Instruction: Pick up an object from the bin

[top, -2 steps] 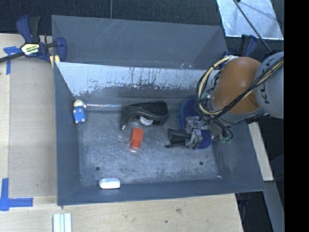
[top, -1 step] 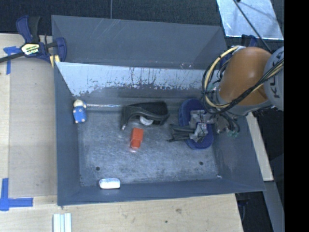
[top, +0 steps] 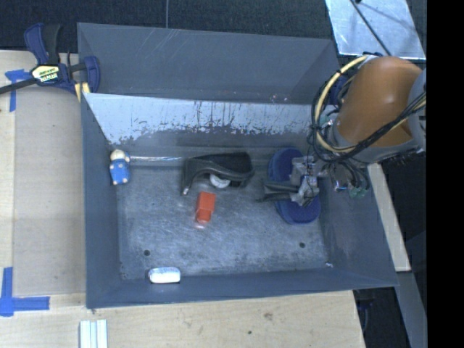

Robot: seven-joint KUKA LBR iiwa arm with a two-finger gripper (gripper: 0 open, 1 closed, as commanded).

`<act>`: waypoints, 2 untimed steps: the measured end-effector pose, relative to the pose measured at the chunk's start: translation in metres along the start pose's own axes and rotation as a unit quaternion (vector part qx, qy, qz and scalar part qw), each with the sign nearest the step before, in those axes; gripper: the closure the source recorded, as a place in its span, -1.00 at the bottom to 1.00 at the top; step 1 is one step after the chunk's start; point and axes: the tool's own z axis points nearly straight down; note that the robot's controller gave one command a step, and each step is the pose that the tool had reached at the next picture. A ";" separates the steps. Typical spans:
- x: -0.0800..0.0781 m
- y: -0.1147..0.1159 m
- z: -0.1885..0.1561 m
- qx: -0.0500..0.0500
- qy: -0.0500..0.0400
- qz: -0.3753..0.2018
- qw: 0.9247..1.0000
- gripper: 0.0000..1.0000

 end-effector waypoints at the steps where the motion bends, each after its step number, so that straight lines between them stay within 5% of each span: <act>1: -0.001 0.000 -0.009 0.000 0.001 0.000 1.000 1.00; 2: -0.003 0.000 -0.011 0.000 0.000 -0.001 1.000 1.00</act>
Offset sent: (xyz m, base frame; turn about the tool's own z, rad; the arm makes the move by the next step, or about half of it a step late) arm -0.0001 0.0001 0.0081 0.0000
